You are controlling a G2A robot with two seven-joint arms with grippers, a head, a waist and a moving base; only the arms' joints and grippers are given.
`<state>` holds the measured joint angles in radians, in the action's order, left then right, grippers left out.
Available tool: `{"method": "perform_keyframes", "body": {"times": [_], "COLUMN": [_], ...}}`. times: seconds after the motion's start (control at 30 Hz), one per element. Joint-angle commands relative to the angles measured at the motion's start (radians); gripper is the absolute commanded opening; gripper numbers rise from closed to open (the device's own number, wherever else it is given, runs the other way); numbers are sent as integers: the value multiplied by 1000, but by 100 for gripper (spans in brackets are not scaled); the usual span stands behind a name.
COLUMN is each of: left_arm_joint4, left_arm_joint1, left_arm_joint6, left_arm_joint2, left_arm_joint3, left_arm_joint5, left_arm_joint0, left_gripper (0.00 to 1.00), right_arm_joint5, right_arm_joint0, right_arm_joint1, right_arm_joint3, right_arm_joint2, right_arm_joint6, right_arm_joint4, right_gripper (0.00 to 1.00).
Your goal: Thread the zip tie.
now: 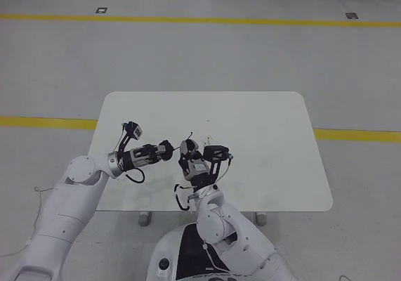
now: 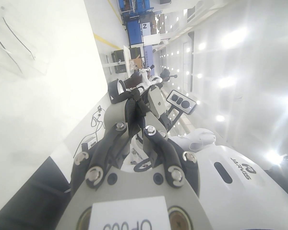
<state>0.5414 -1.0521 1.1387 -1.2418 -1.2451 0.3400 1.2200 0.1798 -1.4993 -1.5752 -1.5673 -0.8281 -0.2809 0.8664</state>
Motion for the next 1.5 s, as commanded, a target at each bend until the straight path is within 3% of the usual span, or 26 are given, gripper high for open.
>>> {"method": "perform_keyframes", "body": {"times": [0.0,0.8,1.17,1.47], "left_arm_joint4": [-6,-62,-25,-20], "left_arm_joint1": [0,-11,-19,-19], "left_arm_joint6": [-3,-40,-37,-38], "left_arm_joint2": [-2,-29,-37,-38], "left_arm_joint3": [-3,-42,-28,-30], "left_arm_joint5": [0,0,0,0], "left_arm_joint0": [2,25,24,24], "left_gripper": [0,0,0,0], "right_arm_joint5": [6,49,-45,-45], "right_arm_joint0": [0,0,-12,-12], "right_arm_joint1": [-1,-16,-12,-12], "right_arm_joint3": [1,4,-4,-4], "right_arm_joint2": [0,-11,-20,-20], "right_arm_joint6": [2,2,-7,-7], "right_arm_joint4": [-2,-18,-8,-8], "right_gripper": [0,0,0,0]}}
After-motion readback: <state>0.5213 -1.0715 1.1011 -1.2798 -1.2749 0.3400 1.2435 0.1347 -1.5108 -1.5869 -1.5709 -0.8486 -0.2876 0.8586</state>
